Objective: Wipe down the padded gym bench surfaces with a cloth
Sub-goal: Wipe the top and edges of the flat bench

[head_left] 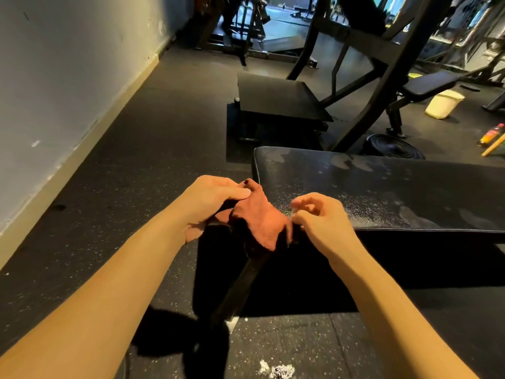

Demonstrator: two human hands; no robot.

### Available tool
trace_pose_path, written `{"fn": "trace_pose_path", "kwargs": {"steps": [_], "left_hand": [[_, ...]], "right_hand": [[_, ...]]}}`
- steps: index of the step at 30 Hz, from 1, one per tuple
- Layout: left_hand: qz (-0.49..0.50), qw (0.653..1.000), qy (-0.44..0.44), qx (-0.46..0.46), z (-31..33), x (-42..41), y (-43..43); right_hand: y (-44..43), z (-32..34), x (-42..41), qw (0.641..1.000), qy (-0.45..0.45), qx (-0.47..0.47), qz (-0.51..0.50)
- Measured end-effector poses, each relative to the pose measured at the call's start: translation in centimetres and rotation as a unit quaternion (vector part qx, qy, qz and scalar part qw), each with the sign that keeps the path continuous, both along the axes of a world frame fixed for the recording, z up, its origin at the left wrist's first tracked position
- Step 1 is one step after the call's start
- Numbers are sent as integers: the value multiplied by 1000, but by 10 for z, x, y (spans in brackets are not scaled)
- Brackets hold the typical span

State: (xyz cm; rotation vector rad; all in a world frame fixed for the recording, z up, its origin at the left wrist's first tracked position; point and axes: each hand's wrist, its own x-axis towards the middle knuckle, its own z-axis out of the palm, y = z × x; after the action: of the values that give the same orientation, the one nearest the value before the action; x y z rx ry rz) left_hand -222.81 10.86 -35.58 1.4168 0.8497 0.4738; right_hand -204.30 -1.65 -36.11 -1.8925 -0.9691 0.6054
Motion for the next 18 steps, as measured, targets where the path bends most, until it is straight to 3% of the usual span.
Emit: {"fn": "trace_pose_path", "kwargs": {"steps": [3,7,13,16,18], "left_hand": [[-11,1000,-5,17,5,1,-5],[-55,998,-6,25,12,2,-10],[-77,994,24,78,13,-5,-4],[-51,993,10,109,14,-1,-7],[-44,994,-6,97,12,3,-9]], "right_hand": [[2,11,-18,995,-28,79,47],[6,19,-28,994,-46,25,95],[-1,25,-3,982,110,-19,152],[-5,30,7,949,198,-93,226],[-8,28,8,936,211,-108,259]]}}
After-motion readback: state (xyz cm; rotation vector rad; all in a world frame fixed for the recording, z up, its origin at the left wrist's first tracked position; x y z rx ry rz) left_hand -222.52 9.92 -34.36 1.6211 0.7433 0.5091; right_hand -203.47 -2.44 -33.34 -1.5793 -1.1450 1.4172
